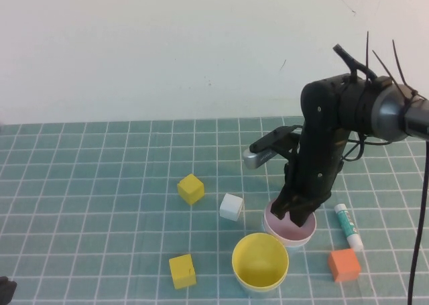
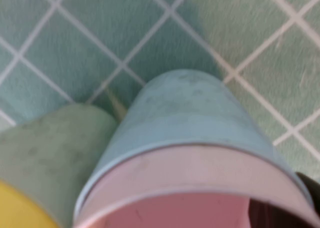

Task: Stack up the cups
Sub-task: Pick up the blue cup, then place the blue cup on the yellow cup

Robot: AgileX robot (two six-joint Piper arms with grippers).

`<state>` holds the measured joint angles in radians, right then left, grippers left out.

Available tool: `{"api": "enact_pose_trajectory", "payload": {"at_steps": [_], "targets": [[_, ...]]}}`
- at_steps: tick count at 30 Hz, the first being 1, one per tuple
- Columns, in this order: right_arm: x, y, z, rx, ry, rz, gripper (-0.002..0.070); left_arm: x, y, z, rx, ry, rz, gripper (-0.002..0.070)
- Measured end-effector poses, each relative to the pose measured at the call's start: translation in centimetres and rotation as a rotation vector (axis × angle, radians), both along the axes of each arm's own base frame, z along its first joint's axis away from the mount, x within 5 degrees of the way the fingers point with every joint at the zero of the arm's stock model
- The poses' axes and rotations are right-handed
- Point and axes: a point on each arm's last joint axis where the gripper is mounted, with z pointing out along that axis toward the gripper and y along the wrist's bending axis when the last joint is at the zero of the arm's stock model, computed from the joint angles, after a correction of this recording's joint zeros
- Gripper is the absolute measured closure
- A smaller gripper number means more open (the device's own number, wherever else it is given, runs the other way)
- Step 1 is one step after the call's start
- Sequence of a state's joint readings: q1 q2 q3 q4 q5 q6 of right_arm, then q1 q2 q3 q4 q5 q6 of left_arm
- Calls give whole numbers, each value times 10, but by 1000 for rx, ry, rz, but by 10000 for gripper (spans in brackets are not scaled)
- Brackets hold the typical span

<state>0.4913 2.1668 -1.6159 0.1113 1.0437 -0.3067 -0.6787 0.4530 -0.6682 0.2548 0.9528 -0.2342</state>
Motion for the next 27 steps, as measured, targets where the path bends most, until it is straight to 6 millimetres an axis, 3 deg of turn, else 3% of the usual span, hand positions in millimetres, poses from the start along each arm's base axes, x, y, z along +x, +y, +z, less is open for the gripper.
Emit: {"api": "enact_pose_trajectory", "payload": {"at_steps": [2,5,13,16,20,27], "targets": [[-1,-2,4,-20,2,16,639,0,0,0,-1,0,1,676],[-5,-9,27,-51,-29,42,641,0,0,0,-2,1,1,676],[-39,-34,140,-34,-227,83,642,0,0,0,-3,1,3,676],[-55,-37,168,46,-262,124,642,0,0,0,-3,1,3,676],[-66,-25,176,188,-223,192,642,1,-1,-4,-1,2,0,676],[-68,12,140,189,-112,285,642,3,-3,-25,35,50,-3,676]]}}
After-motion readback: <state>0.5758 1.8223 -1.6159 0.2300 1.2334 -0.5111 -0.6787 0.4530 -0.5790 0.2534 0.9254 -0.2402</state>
